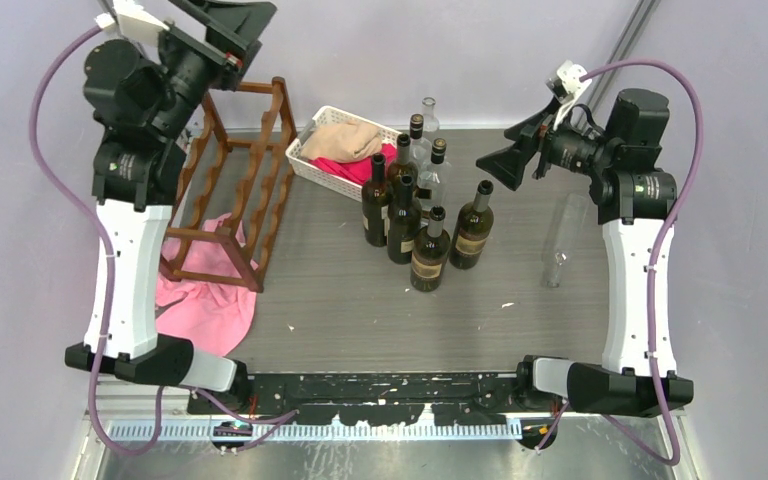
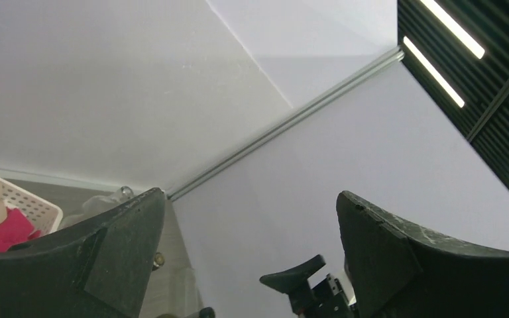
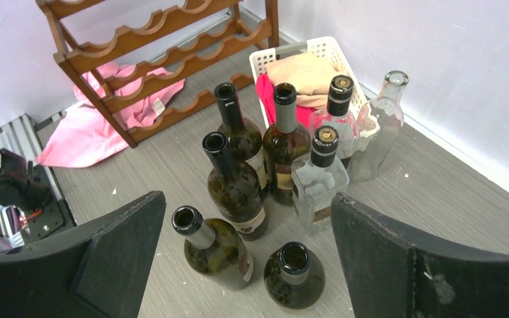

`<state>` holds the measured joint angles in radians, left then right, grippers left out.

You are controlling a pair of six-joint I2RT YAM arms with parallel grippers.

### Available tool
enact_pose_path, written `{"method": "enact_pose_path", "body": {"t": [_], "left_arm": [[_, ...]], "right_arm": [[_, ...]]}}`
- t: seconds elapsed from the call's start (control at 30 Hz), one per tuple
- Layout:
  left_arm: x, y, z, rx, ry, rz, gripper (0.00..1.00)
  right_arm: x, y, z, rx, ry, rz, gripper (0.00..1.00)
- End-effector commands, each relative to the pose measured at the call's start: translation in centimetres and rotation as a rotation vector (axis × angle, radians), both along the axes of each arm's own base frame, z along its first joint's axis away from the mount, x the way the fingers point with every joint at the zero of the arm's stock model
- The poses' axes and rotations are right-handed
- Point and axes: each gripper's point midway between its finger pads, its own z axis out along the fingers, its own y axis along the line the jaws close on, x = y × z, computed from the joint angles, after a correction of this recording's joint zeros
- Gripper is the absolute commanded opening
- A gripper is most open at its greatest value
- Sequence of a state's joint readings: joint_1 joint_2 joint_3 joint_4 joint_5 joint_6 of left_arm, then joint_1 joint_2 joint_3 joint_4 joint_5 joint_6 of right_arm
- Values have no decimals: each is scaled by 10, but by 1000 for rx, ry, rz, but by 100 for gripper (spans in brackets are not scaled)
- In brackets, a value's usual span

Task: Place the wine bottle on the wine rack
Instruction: Pick up the wine bottle from the center of the board.

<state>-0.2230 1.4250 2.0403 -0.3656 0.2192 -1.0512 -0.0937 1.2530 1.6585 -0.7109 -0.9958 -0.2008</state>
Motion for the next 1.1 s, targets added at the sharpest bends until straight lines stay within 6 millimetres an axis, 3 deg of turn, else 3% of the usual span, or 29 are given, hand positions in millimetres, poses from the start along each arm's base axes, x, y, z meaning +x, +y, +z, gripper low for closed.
{"method": "enact_pose_path", "body": {"t": [0.0, 0.1, 0.2, 0.57, 0.77, 0.93, 1.07], "left_arm": [[-12, 8, 6, -104, 81, 23, 100], [-20, 12, 5, -136, 87, 10, 100], [-37, 17, 23, -127, 30, 23, 100], [-70, 22, 49, -121, -51, 12, 99], [-73, 23, 46, -121, -62, 17, 98], [-69, 24, 26, -89, -38, 38, 100], [-71, 21, 15, 77, -166, 45, 100]], "right_arm": [[-2, -2, 29, 40, -60, -59, 100], [-5, -3, 33, 54, -54, -75, 100], [-7, -2, 35, 67, -53, -82, 100], [-8, 3, 25, 88, -44, -39, 100], [-4, 5, 31, 103, -36, -24, 100], [-3, 3, 25, 69, 5, -23, 100], [-2, 5, 27, 13, 51, -22, 100]]}}
